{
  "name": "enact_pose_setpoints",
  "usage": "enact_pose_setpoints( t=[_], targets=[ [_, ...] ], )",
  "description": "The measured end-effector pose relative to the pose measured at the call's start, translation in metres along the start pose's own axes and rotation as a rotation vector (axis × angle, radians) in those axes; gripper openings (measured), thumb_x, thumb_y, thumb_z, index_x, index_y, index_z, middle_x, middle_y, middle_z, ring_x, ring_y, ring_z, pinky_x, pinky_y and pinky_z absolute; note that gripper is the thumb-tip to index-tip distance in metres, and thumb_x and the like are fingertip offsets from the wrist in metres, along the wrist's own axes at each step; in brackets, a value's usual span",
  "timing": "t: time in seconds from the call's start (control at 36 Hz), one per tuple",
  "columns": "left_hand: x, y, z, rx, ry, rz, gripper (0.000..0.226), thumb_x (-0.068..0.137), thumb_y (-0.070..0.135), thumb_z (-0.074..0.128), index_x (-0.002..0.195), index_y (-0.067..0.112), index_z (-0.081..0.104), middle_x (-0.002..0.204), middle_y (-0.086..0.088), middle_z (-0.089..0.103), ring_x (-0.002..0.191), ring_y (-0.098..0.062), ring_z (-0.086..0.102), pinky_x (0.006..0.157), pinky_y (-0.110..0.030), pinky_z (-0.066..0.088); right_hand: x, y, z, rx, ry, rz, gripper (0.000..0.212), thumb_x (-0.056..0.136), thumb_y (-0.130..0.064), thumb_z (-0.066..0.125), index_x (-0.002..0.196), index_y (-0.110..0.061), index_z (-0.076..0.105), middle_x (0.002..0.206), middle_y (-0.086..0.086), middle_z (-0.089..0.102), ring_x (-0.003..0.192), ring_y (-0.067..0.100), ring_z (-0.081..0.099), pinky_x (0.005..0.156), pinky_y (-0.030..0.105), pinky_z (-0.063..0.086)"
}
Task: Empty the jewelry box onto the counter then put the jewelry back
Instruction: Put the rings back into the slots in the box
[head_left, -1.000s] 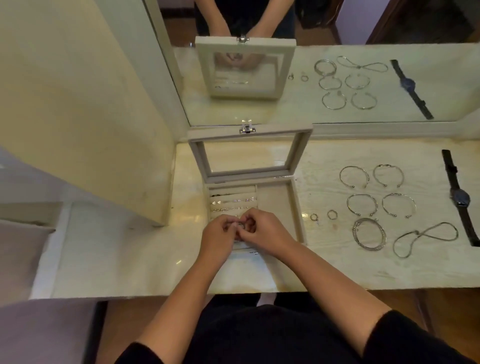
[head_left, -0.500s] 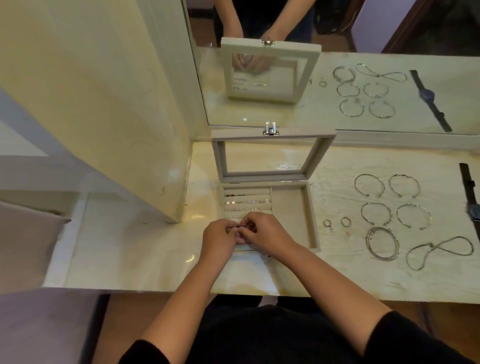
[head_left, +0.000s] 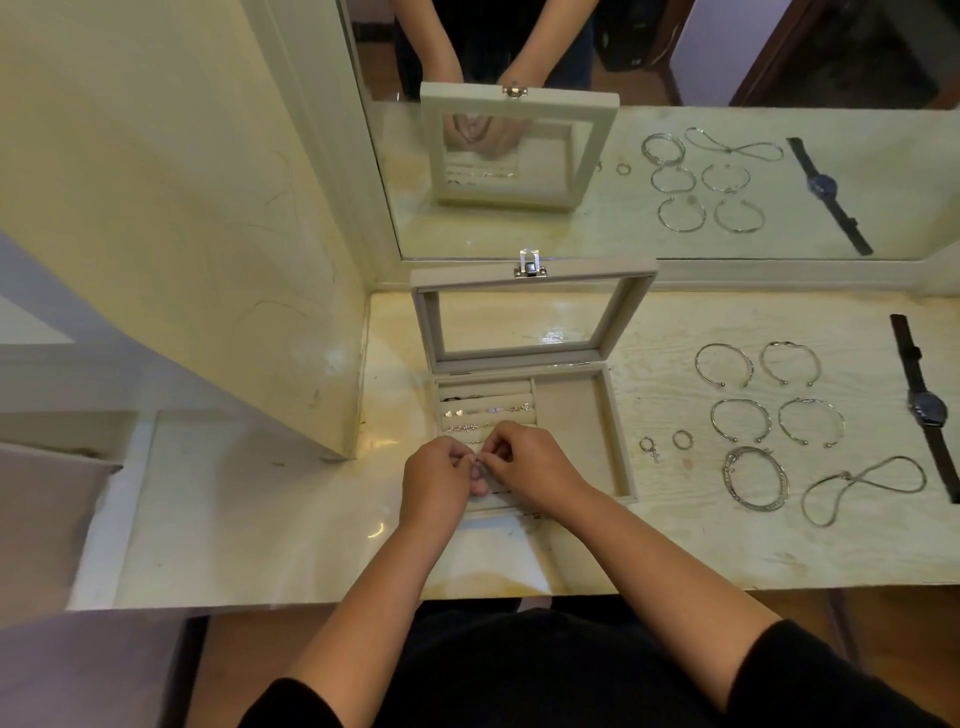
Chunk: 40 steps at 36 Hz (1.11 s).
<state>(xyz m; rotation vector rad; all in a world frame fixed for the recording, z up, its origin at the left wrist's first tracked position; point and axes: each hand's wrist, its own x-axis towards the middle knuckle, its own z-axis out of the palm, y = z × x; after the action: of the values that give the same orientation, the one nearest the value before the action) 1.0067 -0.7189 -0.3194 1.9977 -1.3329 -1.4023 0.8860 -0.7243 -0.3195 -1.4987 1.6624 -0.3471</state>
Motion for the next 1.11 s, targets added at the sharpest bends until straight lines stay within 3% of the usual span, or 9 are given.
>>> enact_pose_setpoints(
  t=[0.17,0.31,0.47,0.69,0.89,1.0,1.11],
  targets=[
    [0.0022,-0.0001,0.0,0.011,0.004,0.018,0.019,0.091,0.006,0.05,0.075,0.014,0.055,0.063,0.002,0.061,0.036,0.004,0.055,0.041,-0.005,0.038,0.0001,0.0014,-0.0003,0.034,0.021,0.014,0.009,0.085,-0.018,0.06,0.087,-0.01,0.063,0.075,-0.002,0.058,0.07,0.011,0.051,0.053,0.014,0.033],
    [0.0029,0.0007,-0.0008,0.019,0.002,0.019,0.014,0.091,0.007,0.051,0.08,0.011,0.057,0.062,0.004,0.061,0.033,0.003,0.053,0.042,-0.006,0.038,0.0006,0.0012,0.0012,0.039,0.027,0.026,0.01,0.086,-0.019,0.061,0.088,-0.009,0.063,0.077,0.0,0.059,0.071,0.012,0.051,0.06,0.02,0.033],
    [0.0026,0.0009,-0.0009,0.037,0.023,0.035,0.01,0.09,0.01,0.053,0.083,0.01,0.06,0.058,0.003,0.059,0.04,-0.008,0.05,0.044,-0.015,0.041,0.0009,0.001,0.002,0.036,0.046,0.034,0.011,0.087,-0.02,0.06,0.087,-0.009,0.062,0.075,-0.003,0.056,0.071,0.013,0.05,0.061,0.022,0.032],
    [0.005,0.0,-0.0008,0.076,0.033,0.035,0.011,0.089,0.015,0.056,0.082,0.012,0.063,0.055,0.004,0.06,0.045,-0.012,0.051,0.06,-0.03,0.05,0.001,0.0007,0.0025,0.041,0.053,0.044,0.01,0.087,-0.02,0.06,0.086,-0.011,0.061,0.062,-0.015,0.048,0.068,0.011,0.049,0.06,0.022,0.033],
    [0.0048,-0.0013,-0.0008,0.086,0.03,0.041,0.01,0.089,0.016,0.056,0.081,0.015,0.061,0.055,0.004,0.06,0.045,-0.011,0.051,0.057,-0.028,0.049,0.0015,0.001,0.0023,0.022,0.042,0.035,0.009,0.086,-0.019,0.06,0.089,-0.011,0.061,0.065,-0.014,0.049,0.071,0.012,0.049,0.062,0.022,0.032],
    [0.0037,-0.0021,0.0,0.087,0.027,0.044,0.012,0.089,0.015,0.056,0.078,0.018,0.059,0.055,0.003,0.06,0.046,-0.012,0.052,0.062,-0.032,0.052,0.002,0.0,0.0034,-0.035,0.04,0.026,0.012,0.086,-0.019,0.061,0.094,-0.01,0.06,0.083,0.002,0.064,0.081,0.019,0.056,0.064,0.023,0.033],
    [0.0035,-0.002,0.0,0.079,0.024,0.04,0.013,0.089,0.015,0.055,0.077,0.018,0.059,0.055,0.003,0.059,0.045,-0.011,0.052,0.061,-0.031,0.052,0.0025,-0.0009,0.0051,-0.093,0.055,0.015,0.015,0.087,-0.019,0.059,0.098,-0.009,0.059,0.093,0.008,0.067,0.091,0.024,0.059,0.068,0.026,0.034]
  ],
)
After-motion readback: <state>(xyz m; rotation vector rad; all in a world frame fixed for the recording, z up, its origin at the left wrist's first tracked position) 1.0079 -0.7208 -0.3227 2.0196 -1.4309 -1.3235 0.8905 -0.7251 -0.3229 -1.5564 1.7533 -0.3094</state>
